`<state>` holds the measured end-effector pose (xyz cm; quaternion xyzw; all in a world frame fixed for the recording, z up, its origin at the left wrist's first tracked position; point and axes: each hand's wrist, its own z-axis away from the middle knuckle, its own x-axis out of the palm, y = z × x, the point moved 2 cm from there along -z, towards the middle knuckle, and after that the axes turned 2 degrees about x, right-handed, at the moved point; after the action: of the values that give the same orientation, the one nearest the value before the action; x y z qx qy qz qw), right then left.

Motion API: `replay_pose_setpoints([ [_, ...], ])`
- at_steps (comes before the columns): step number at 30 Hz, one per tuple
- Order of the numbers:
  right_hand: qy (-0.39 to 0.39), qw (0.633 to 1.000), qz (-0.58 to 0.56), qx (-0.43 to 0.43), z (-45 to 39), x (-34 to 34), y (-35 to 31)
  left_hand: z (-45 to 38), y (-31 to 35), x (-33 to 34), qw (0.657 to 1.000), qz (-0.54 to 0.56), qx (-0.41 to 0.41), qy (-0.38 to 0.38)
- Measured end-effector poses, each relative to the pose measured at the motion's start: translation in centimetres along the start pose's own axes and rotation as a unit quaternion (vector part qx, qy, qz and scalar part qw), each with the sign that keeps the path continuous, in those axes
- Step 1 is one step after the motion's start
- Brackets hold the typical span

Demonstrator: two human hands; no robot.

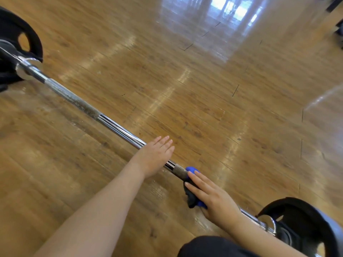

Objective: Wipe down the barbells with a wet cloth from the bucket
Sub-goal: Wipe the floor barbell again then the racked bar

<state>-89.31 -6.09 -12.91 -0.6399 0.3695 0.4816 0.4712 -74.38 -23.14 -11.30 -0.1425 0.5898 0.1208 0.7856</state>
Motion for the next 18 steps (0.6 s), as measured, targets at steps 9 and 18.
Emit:
replay_pose_setpoints([
  [9, 0.009, 0.999, 0.006, 0.037, 2.4, -3.7, -0.1, -0.2, -0.3, -0.1, 0.998, 0.044, -0.005, -0.042],
  [18, -0.006, 1.0, 0.012, 0.009, -3.6, 1.1, -0.7, -0.3, -0.4, -0.3, 0.998, 0.055, -0.01, -0.032],
])
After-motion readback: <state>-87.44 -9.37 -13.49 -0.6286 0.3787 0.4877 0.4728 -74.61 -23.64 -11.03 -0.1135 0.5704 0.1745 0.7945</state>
